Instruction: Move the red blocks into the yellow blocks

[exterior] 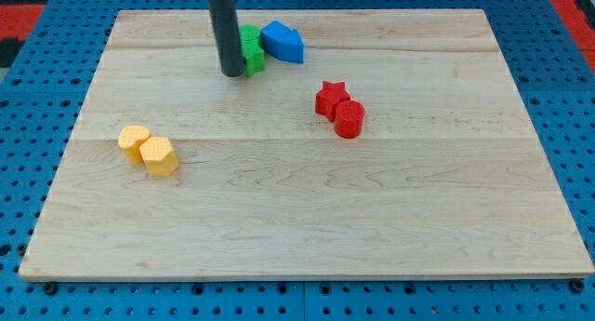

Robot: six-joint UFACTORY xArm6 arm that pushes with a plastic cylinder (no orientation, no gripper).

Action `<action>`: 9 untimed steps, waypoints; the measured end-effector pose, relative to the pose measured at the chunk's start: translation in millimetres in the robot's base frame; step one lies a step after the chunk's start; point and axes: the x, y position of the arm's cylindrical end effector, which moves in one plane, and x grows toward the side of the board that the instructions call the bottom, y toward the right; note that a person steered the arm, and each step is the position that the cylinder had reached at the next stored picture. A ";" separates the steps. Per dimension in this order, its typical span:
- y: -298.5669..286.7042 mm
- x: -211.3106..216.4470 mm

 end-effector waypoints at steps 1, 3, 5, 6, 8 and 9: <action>34.2 1.4; 124.7 72.4; 215.8 120.4; 233.9 161.6; 270.0 216.2; 218.7 209.7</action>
